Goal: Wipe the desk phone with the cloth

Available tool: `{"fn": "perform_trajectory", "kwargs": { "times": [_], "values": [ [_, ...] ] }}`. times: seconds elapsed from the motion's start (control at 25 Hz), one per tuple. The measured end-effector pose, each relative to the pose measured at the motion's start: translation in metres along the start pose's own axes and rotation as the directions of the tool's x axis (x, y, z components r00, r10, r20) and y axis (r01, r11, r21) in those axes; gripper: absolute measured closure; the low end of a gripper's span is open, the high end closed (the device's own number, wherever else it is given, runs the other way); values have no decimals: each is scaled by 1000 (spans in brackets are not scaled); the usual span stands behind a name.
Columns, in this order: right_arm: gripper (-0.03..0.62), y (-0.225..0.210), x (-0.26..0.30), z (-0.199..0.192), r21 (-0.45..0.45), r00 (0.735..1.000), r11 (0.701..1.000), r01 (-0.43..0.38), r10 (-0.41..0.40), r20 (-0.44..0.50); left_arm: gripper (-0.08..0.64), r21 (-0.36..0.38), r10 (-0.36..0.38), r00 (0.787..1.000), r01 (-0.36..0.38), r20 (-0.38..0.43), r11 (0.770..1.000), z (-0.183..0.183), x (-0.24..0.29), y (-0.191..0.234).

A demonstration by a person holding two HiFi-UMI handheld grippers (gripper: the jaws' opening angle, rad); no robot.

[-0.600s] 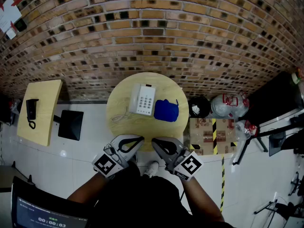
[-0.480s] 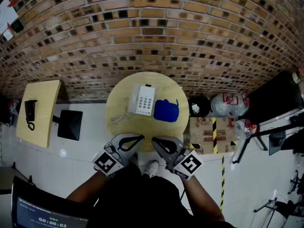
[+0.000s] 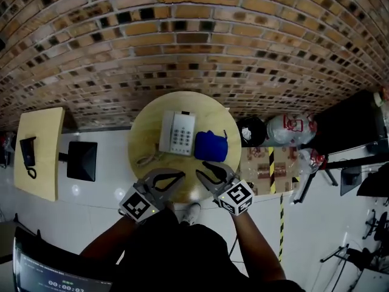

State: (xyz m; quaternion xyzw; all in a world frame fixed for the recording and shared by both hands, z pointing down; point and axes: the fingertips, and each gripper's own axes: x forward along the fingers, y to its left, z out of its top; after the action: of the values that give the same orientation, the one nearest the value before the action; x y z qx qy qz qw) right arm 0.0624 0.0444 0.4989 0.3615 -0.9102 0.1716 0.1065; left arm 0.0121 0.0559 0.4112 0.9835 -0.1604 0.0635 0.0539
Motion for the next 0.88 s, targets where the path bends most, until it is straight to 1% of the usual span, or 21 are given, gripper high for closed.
{"fn": "perform_trajectory", "kwargs": {
  "times": [0.08,0.12,0.2,0.28,0.4,0.48,0.56,0.72,0.8,0.88],
  "values": [
    [414,-30,16,-25,-1,995,999,32,-32,-93,558,0,-8,1000,8,2,1000,-3,3,12],
    [398,-45,24,-37,-16,989,999,47,-49,-141,558,-3,-11,1000,11,2,1000,-5,5,18],
    [395,-73,39,-63,-58,969,996,69,-81,-234,558,-20,-11,1000,11,-4,1000,-8,6,30],
    [394,-98,52,-89,-83,942,994,74,-97,-323,558,-40,-7,1000,7,-12,999,-13,8,39],
    [383,-130,67,-128,-98,887,993,62,-100,-450,558,-62,-4,1000,3,-20,998,-18,8,50],
    [336,-149,78,-149,-99,848,994,42,-88,-523,558,-68,-2,1000,0,-21,998,-22,8,59],
    [305,-162,88,-166,-100,809,995,12,-69,-584,558,-68,0,1000,-2,-29,998,-26,7,67],
    [281,-182,102,-192,-115,741,993,-31,-54,-669,558,-103,23,999,-26,-31,994,-34,5,81],
    [266,-188,104,-207,-113,700,993,-38,-55,-712,558,-122,30,999,-34,-34,992,-37,3,85],
    [264,-193,105,-221,-136,656,990,-42,-76,-751,558,-129,32,999,-37,-38,991,-40,0,88]
  ]
}}
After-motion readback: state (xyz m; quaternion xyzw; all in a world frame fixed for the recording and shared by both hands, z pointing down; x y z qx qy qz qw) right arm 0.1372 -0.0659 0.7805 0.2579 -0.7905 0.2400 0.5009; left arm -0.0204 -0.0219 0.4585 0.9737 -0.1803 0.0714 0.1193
